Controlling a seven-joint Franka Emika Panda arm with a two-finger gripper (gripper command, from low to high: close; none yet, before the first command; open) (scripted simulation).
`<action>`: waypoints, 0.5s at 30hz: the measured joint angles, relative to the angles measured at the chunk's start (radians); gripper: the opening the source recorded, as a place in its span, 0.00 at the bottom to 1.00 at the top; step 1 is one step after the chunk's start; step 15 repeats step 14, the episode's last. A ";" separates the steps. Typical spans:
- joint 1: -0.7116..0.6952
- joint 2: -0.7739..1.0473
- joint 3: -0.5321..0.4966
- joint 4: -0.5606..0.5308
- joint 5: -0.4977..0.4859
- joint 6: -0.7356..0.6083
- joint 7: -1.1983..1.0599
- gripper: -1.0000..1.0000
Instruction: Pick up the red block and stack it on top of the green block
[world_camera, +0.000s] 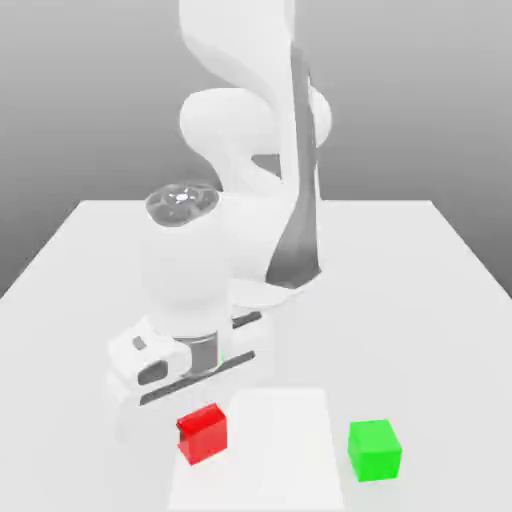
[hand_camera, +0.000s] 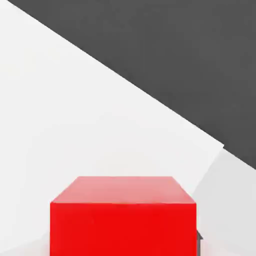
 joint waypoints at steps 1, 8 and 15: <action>0.028 -0.018 0.022 0.003 -0.013 -0.021 0.028 0.00; 0.280 -0.035 0.160 0.035 -0.064 -0.066 0.202 0.00; 0.277 0.085 0.170 0.043 -0.057 0.046 0.205 1.00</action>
